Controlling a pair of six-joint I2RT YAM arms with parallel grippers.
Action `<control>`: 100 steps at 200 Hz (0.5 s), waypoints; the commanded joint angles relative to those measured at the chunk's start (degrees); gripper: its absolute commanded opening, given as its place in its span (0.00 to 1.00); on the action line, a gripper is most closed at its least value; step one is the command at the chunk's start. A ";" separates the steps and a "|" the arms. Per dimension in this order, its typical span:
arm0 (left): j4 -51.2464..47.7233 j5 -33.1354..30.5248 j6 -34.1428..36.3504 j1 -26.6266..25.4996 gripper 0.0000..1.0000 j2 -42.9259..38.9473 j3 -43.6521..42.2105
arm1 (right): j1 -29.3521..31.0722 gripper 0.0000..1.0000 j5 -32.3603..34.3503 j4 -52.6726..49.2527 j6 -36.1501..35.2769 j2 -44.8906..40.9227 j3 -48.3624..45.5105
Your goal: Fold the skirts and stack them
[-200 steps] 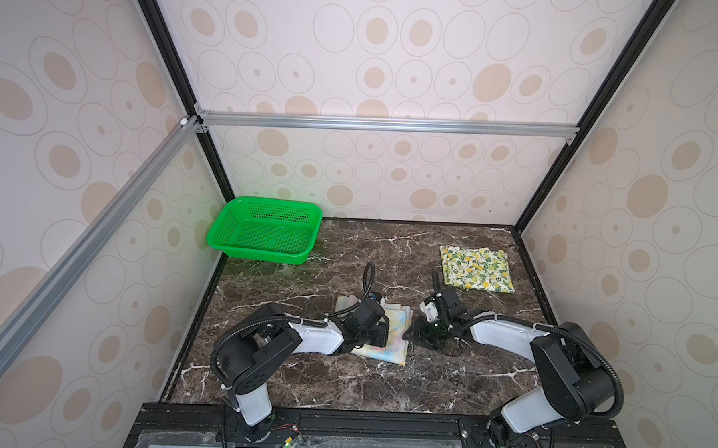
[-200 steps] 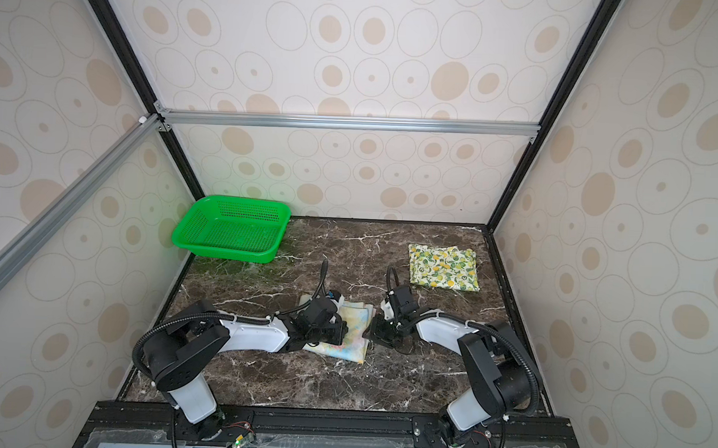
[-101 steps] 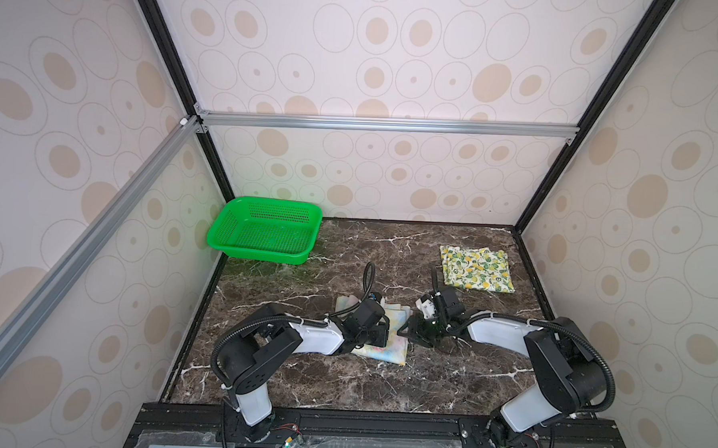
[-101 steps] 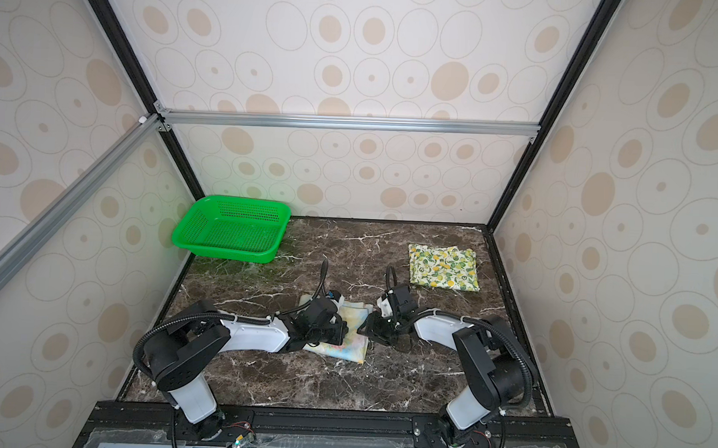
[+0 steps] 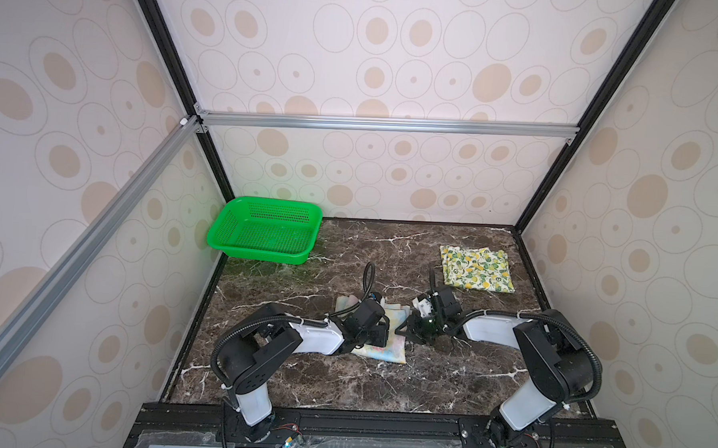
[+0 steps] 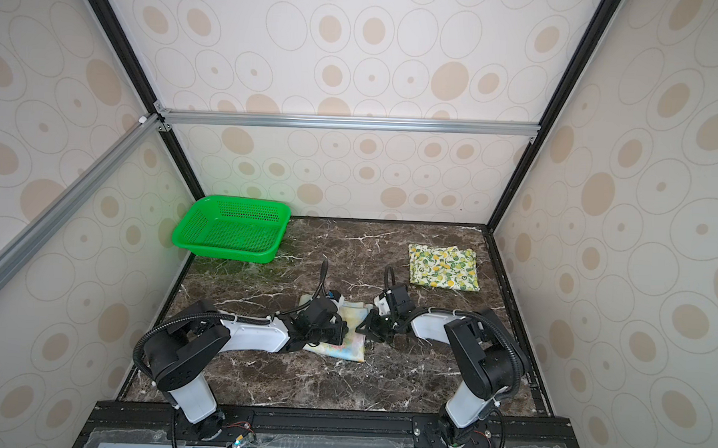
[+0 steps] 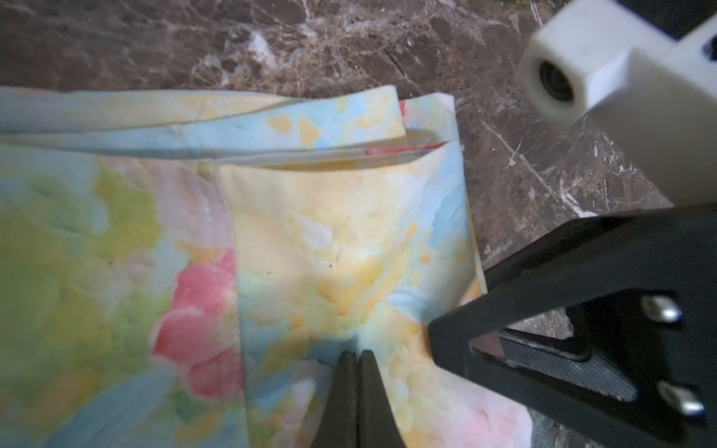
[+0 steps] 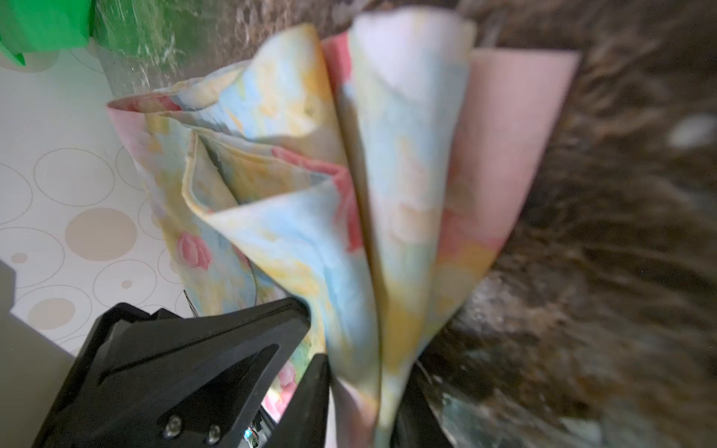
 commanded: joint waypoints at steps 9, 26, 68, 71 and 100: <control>-1.24 -0.57 -0.56 -0.63 0.00 0.63 0.26 | 0.37 0.40 7.24 -8.44 -1.28 -0.78 -1.56; -1.21 -0.64 -0.65 -0.65 0.00 0.62 0.21 | 0.39 0.45 8.83 -10.18 -2.06 -1.95 -1.60; -1.44 -0.53 -0.26 -0.64 0.00 0.89 0.95 | 0.86 0.45 7.96 -7.41 -1.22 0.61 -0.98; -1.49 -0.53 -0.14 -0.63 0.00 0.89 0.99 | 0.99 0.44 7.84 -7.05 -1.11 0.89 -0.83; -1.71 -0.70 -0.10 -0.65 0.00 0.81 1.34 | 1.80 0.34 7.52 -5.05 -0.47 2.76 0.09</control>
